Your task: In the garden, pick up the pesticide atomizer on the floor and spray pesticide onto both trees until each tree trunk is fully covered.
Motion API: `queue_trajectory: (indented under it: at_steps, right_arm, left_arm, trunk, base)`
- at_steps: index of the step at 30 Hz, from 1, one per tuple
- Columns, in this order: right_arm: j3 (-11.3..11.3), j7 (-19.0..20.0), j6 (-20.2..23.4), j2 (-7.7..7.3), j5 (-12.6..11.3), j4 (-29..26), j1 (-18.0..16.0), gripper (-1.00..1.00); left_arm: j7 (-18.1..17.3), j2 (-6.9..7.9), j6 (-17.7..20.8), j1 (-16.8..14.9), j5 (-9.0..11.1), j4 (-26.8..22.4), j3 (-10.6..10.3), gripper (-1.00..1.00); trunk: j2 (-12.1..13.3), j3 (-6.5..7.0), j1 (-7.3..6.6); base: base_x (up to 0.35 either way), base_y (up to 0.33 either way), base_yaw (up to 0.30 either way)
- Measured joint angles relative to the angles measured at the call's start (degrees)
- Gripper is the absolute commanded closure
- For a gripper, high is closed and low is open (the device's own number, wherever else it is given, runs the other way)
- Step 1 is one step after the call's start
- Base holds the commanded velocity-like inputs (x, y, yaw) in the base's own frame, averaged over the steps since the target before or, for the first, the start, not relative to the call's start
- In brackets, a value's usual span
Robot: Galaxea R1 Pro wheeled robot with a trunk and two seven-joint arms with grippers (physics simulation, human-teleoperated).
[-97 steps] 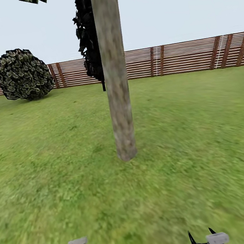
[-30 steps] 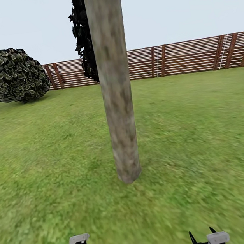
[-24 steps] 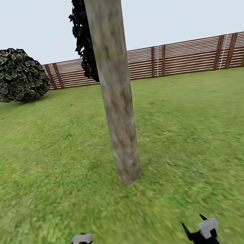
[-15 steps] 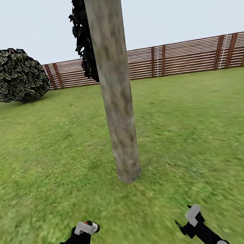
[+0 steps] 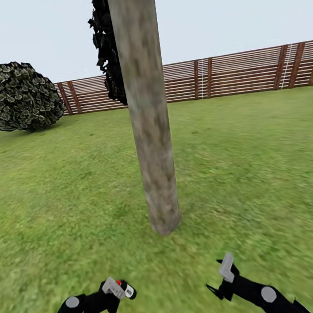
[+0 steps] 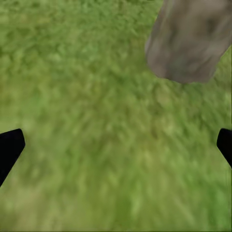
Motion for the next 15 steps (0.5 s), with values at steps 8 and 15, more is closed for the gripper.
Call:
queue_trajectory:
  at_steps: [8, 15]
  right_arm:
    - [-0.30, -2.58, -1.83, 1.12, 0.29, 1.62, 0.11, -1.00]
    - [1.92, -0.76, -1.59, 1.42, 0.30, -0.34, -0.01, -1.00]
  left_arm:
    - [2.59, 0.90, -0.89, -0.58, 2.18, 2.57, 0.69, 1.00]
    - [0.91, -0.07, -0.91, -1.64, 1.17, 1.03, 0.59, 1.00]
  trunk:
    - [0.00, 0.00, 0.00]
    - [0.00, 0.01, 0.00]
  base:
    - [0.000, 0.000, 0.000]
    - [0.000, 0.000, 0.000]
